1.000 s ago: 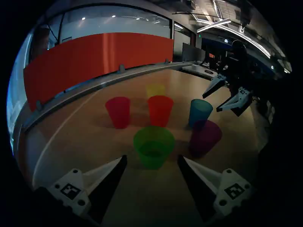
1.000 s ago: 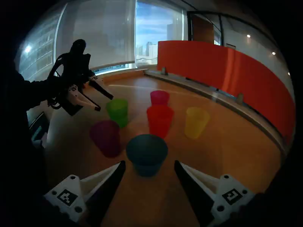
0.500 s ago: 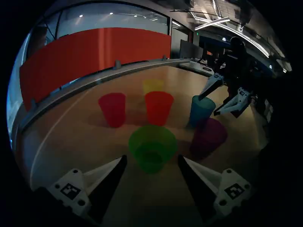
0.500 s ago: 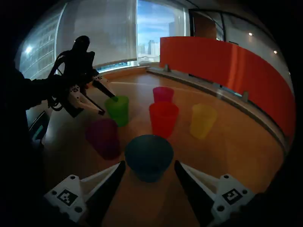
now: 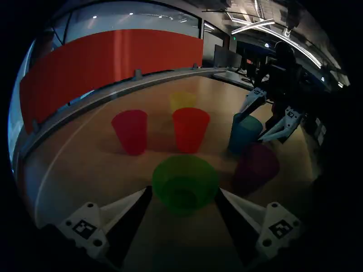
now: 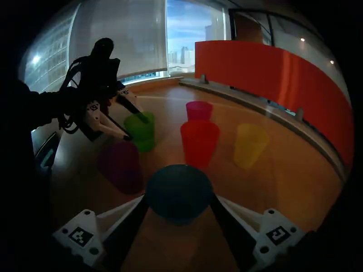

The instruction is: Pour water

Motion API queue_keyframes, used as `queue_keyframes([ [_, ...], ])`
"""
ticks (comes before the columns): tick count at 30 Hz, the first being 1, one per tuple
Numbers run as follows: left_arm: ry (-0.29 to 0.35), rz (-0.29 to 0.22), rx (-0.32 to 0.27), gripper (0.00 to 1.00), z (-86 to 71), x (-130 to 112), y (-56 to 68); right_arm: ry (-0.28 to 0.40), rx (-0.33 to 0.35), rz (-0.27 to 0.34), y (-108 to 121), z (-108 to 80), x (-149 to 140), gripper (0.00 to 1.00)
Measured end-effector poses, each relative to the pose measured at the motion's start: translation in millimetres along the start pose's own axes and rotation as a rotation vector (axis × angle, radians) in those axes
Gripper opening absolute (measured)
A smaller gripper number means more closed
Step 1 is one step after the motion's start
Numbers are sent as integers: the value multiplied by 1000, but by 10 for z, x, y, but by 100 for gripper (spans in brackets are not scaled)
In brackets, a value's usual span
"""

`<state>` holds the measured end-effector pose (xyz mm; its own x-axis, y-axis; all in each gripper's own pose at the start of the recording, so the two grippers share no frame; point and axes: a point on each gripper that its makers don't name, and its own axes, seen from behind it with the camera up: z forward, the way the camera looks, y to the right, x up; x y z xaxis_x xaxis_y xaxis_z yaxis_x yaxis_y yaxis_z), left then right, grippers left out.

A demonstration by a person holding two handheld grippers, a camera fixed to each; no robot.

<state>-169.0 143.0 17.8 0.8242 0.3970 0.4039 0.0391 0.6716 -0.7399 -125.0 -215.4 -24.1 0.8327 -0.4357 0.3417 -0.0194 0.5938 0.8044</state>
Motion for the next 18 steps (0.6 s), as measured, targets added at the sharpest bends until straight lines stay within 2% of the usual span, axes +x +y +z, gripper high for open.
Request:
queue_keyframes([
  [15, 11, -10, -12, 99, 108, 75, 26, 2, 7, 3, 9, 7, -13, 100],
  [18, 11, -9, -14, 92, 112, 73, 41, 1, 7, 5, 10, 5, -24, 100],
])
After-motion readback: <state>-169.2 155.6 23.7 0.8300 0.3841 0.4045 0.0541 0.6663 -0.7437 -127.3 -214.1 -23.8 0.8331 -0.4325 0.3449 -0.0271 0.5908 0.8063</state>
